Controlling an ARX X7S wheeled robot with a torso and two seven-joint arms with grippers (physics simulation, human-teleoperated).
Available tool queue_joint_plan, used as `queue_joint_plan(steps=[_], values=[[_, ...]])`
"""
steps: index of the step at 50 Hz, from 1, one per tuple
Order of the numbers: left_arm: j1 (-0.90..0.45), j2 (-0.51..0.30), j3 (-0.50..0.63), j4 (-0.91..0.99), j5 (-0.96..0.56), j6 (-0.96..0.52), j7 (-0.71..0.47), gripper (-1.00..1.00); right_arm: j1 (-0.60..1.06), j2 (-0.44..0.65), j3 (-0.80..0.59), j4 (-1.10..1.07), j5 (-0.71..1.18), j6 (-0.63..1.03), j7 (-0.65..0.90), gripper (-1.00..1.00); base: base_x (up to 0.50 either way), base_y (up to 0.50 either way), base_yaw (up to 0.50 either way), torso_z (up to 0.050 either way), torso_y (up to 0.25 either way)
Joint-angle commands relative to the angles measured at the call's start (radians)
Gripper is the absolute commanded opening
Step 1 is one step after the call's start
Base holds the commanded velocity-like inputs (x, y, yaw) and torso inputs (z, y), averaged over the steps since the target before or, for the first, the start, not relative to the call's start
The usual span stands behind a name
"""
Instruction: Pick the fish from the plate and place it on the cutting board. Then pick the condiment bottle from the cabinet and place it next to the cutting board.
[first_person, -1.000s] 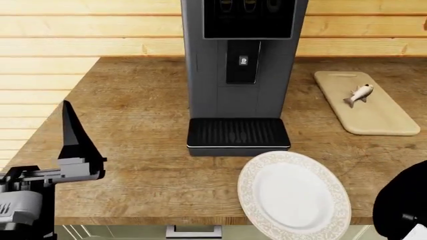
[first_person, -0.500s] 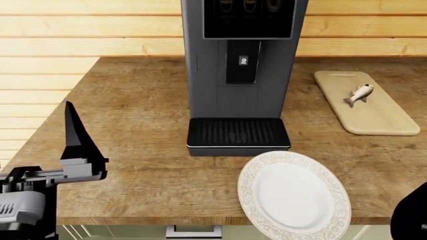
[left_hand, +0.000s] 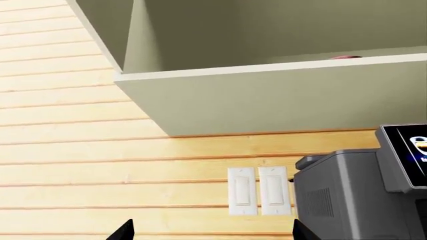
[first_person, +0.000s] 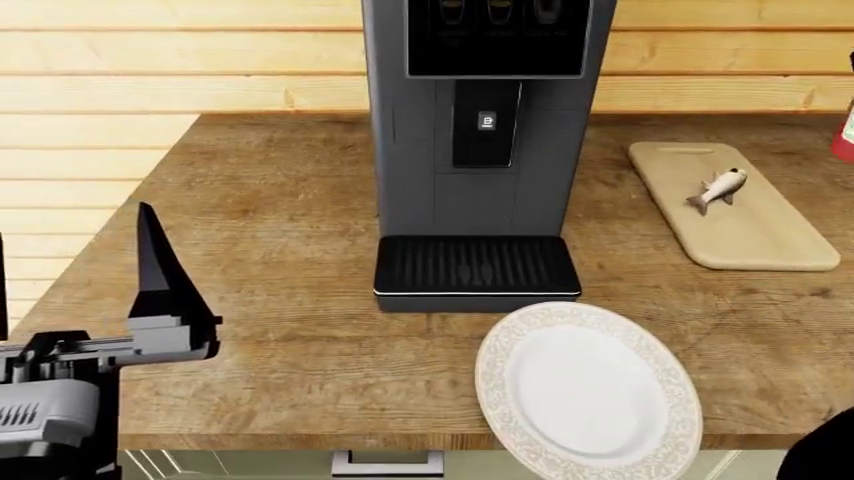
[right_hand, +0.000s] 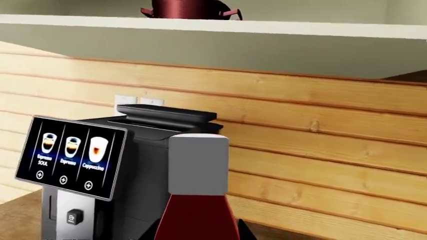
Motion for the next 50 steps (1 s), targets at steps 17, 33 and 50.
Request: queue_joint_plan(steps=[17, 33, 50], values=[[0.003, -0.002, 0.005, -0.005, 0.004, 0.002, -0.006, 1.0, -0.123, -0.067, 0.151, -0.067, 0.11, 0.0, -0.004, -1.0, 0.0, 0.0, 0.0, 0.0, 0.0], [0.002, -0.004, 0.012, -0.011, -0.002, 0.012, -0.001, 1.0, -0.257, -0.058, 0.176, -0.185, 0.102, 0.0, -0.004, -1.0, 0.0, 0.0, 0.0, 0.0, 0.0], [0.004, -0.005, 0.018, -0.019, -0.001, 0.017, 0.0, 1.0, -0.437, -0.097, 0.218, -0.338, 0.027, 0.0, -0.004, -1.0, 0.0, 0.0, 0.0, 0.0, 0.001]])
